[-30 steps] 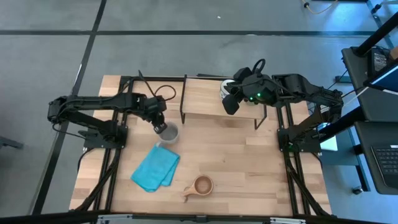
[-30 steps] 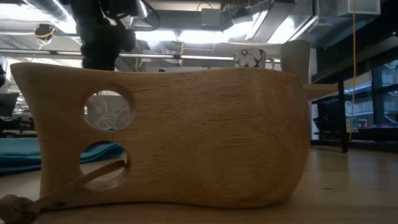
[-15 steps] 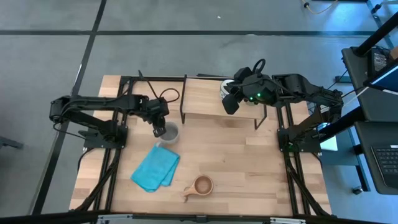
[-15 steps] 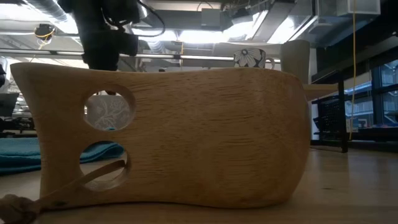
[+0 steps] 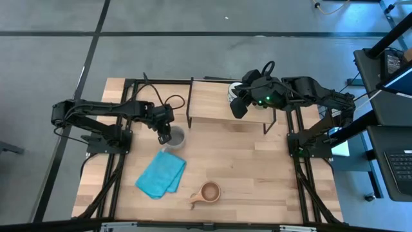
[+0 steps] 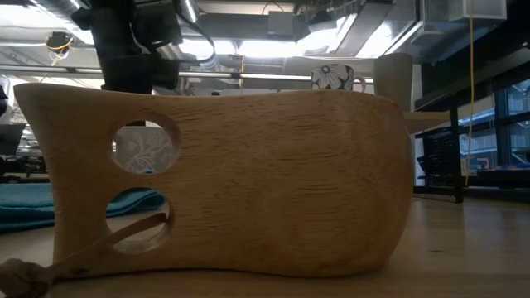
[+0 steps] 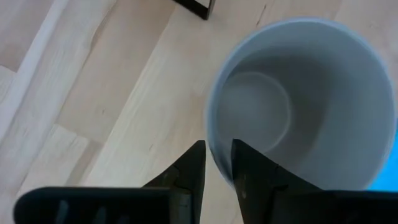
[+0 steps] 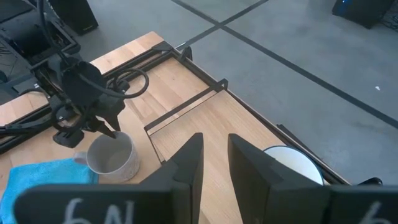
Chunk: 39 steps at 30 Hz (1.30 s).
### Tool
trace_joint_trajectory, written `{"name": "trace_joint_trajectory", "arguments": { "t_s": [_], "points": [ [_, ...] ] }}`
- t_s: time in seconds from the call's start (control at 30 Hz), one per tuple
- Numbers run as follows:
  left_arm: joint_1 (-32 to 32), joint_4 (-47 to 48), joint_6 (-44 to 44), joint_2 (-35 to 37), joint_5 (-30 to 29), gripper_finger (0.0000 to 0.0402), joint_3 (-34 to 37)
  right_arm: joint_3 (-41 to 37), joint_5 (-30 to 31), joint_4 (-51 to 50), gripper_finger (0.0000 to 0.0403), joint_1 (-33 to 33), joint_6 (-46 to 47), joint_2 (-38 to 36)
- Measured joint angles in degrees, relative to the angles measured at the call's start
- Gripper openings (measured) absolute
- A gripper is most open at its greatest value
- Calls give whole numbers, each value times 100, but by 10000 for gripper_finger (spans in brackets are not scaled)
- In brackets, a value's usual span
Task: Stack small to large cups/mugs on shelf
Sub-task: Put the gray mug on the shelf
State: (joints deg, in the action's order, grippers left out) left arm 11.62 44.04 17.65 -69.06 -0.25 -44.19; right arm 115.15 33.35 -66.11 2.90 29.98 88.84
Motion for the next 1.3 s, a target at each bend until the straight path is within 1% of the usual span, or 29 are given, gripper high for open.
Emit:
{"name": "trace_joint_trajectory", "arguments": {
  "t_s": [0.1,0.17,0.37,0.6,0.77,0.9,1.07,1.3],
  "points": [
    [0,8,244,0,46,68,0,0,3,0,76,0,0,0],
    [0,25,428,0,72,59,0,0,1,0,76,0,0,0],
    [-2,27,826,2,155,9,0,0,6,0,76,0,-28,0],
    [-4,58,1139,7,129,7,-2,0,8,0,76,0,-44,0],
    [-4,218,1478,11,-67,5,-13,0,8,-3,76,0,-48,0],
    [-4,321,2000,20,-74,3,-19,0,8,-9,76,0,-61,0],
    [-84,577,2864,23,-84,3,-28,0,8,-14,76,0,-66,0],
    [-286,1174,3774,212,-375,3,-14,0,8,-17,76,0,-177,0]
  ]
}}
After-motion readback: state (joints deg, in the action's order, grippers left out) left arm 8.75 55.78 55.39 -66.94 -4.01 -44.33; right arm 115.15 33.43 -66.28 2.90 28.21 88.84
